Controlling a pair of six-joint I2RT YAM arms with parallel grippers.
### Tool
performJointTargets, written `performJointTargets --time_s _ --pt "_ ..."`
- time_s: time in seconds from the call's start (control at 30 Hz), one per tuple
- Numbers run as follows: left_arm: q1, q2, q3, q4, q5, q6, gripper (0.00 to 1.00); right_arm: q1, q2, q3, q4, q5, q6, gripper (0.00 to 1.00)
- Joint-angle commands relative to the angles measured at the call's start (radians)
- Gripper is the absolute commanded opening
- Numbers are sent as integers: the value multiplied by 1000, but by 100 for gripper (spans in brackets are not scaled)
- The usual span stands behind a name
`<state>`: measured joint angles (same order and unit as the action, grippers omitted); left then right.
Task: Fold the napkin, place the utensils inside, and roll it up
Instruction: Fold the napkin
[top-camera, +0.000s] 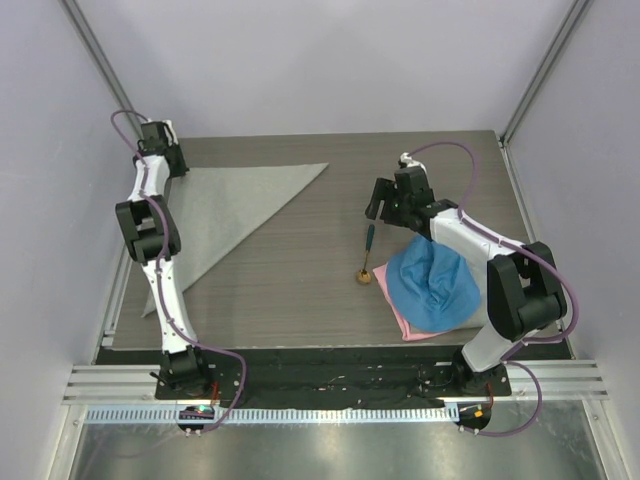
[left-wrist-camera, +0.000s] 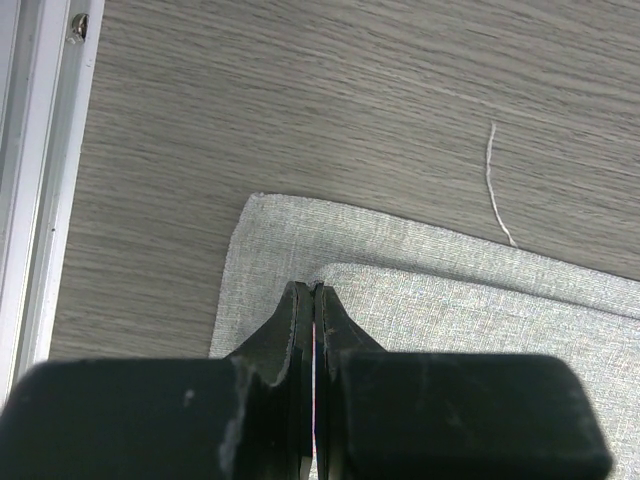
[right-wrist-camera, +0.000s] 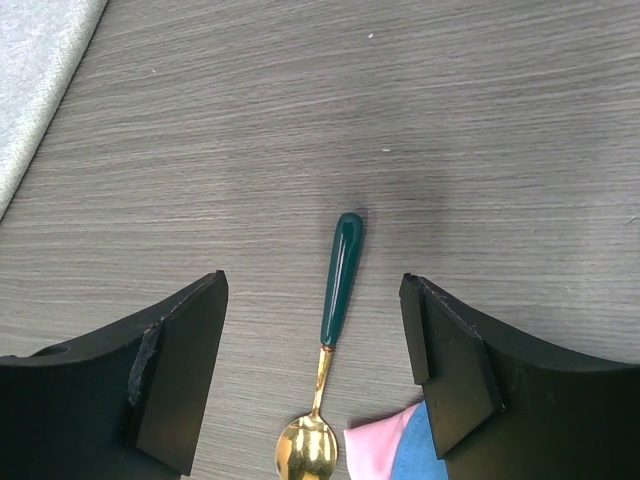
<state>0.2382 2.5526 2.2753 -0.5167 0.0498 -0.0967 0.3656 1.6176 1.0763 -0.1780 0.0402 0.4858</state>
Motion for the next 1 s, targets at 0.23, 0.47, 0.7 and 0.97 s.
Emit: performJointTargets --time_s 0.23,0.47,0.7,0.97 --pt "35 17 67 52 30 -12 0 24 27 82 11 26 11 78" --pt "33 40 101 55 42 -18 0 39 47 103 -2 30 7 78" --pt "36 49 112 60 35 -18 0 44 64 122 -15 30 -1 78" --pt "36 32 116 75 53 -17 55 49 64 122 -21 38 -4 78"
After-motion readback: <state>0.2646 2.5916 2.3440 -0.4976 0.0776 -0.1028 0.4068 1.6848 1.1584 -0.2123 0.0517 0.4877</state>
